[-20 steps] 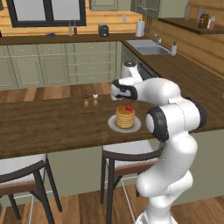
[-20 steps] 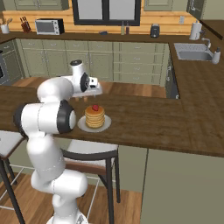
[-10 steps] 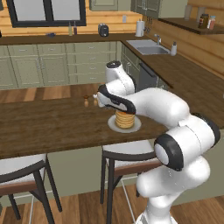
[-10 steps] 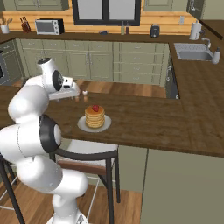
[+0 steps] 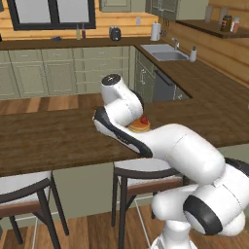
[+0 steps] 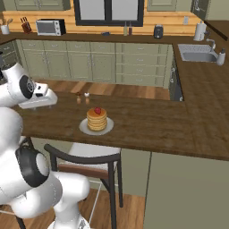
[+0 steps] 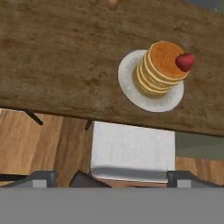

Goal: Take the strawberry from the fridge and place it on top of the pancake, located on the dining counter.

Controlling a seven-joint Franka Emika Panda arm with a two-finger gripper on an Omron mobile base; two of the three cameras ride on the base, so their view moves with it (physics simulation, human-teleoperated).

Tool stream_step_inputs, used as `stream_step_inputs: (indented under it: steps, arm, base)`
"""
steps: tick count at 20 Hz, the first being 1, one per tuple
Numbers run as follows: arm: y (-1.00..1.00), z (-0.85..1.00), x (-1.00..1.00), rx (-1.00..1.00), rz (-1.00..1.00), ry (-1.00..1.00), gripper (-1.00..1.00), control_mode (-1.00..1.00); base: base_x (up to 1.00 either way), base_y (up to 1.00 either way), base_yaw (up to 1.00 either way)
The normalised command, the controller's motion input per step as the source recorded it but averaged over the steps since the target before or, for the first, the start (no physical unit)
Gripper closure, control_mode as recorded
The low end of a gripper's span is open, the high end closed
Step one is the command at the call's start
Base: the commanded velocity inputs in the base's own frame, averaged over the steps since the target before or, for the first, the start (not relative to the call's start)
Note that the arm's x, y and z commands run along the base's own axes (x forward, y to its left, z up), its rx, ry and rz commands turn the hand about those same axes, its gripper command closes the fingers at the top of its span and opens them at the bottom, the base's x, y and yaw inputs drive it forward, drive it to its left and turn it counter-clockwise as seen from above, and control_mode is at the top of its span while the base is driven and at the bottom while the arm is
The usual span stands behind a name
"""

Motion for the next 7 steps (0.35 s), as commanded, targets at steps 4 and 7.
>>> stream_step_inputs:
  steps: [4, 7]
  arm:
    - [0.00, 0.31, -1.00, 0.00, -0.07, -0.09, -1.00, -1.00]
    - [0.00, 0.06, -0.37, -0.03, -0.03, -0.01, -1.00, -1.00]
  base:
    - [0.00, 0.00, 0.00]
    - [0.00, 0.00, 0.00]
